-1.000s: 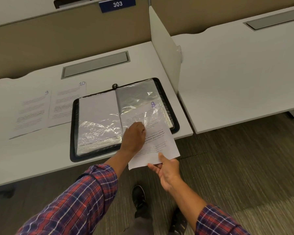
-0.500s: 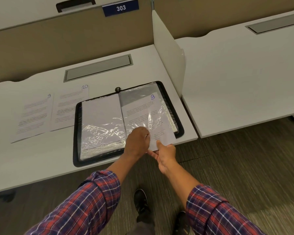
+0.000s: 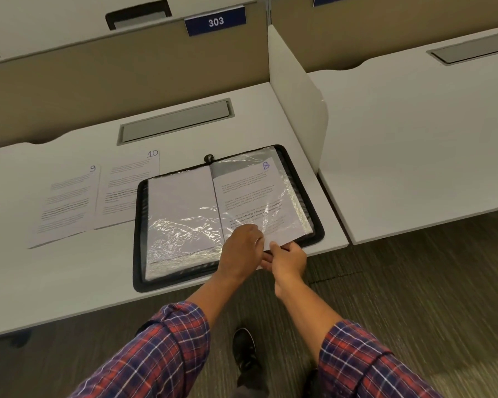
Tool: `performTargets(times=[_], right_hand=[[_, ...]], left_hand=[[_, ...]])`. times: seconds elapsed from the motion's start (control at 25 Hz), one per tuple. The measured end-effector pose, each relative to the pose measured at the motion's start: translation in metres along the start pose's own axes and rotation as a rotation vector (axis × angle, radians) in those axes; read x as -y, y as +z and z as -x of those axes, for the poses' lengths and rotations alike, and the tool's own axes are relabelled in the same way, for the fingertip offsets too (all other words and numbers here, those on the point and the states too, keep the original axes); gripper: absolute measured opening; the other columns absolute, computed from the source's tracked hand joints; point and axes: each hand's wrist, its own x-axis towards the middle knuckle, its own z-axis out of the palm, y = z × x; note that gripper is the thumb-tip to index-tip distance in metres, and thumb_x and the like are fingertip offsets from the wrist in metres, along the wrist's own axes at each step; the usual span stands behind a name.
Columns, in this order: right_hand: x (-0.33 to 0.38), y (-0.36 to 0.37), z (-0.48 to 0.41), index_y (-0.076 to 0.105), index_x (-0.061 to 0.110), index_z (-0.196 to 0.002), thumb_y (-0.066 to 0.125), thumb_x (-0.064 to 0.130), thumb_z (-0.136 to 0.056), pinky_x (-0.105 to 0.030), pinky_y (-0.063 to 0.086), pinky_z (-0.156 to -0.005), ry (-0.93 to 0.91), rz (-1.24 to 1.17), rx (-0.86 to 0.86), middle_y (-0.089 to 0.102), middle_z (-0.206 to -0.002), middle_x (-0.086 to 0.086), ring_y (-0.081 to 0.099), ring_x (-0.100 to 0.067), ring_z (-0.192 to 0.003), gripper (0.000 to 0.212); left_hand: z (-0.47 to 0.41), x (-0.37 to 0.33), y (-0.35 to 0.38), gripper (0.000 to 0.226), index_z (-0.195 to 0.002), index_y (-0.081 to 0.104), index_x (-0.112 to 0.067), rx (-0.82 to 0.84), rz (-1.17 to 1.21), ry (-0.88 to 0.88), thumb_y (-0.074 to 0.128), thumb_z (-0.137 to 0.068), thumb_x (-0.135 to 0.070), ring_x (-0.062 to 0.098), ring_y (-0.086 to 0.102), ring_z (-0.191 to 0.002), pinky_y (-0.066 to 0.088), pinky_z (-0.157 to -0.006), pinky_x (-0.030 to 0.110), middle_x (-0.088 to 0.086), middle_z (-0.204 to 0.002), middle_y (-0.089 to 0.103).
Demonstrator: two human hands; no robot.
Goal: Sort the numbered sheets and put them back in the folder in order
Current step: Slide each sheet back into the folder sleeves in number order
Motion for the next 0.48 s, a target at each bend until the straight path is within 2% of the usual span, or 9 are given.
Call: performTargets(times=[0.12,0.24,0.32,0.4,0.48], right_hand=[[0.008,0.011,-0.009,0.067,0.010,-0.102,0.067,0.015,-0.101,-0.039,0.066,-0.061,-0.032,0.083,-0.051,0.076,-0.096,-0.014,0.079,-0.026,-0.077,0.005],[0.011,0.021,-0.014,0.071,0.011,-0.090,0.069,0.020,-0.100,-0.031,0.061,-0.055,-0.082,0.145,-0.082,0.076,-0.087,-0.011,0.077,-0.026,-0.080,0.014],[0.011,0.028,-0.019,0.074,0.013,-0.085,0.070,0.021,-0.100,-0.038,0.065,-0.063,-0.070,0.126,-0.086,0.077,-0.083,-0.008,0.077,-0.025,-0.080,0.018],[0.011,0.034,-0.027,0.077,0.016,-0.086,0.071,0.022,-0.099,-0.045,0.067,-0.073,-0.055,0.126,-0.088,0.078,-0.083,-0.005,0.077,-0.023,-0.081,0.016],[0.011,0.038,-0.032,0.079,0.015,-0.089,0.072,0.022,-0.098,-0.044,0.066,-0.080,-0.043,0.112,-0.071,0.079,-0.086,-0.004,0.077,-0.021,-0.083,0.013]], left_hand=[[-0.001,0.000,-0.002,0.023,-0.100,0.076,-0.006,0.010,0.015,0.004,0.058,-0.103,-0.018,0.022,0.063,-0.108,0.053,-0.090,0.036,0.009,-0.115,0.070],[-0.003,0.003,-0.001,0.027,-0.108,0.077,-0.007,0.017,0.027,-0.004,0.055,-0.105,-0.022,0.022,0.061,-0.120,0.052,-0.100,0.037,0.010,-0.127,0.069],[-0.003,0.004,0.000,0.029,-0.112,0.077,-0.007,0.012,0.018,0.001,0.054,-0.107,-0.024,0.022,0.060,-0.124,0.046,-0.101,0.030,0.010,-0.131,0.068],[-0.003,0.003,-0.001,0.028,-0.111,0.078,-0.006,-0.018,0.027,0.010,0.056,-0.106,-0.023,0.022,0.062,-0.120,0.041,-0.095,0.023,0.011,-0.125,0.070],[-0.003,0.002,-0.004,0.026,-0.109,0.078,-0.006,-0.031,0.051,0.014,0.058,-0.105,-0.021,0.023,0.063,-0.114,0.042,-0.092,0.024,0.012,-0.119,0.072]])
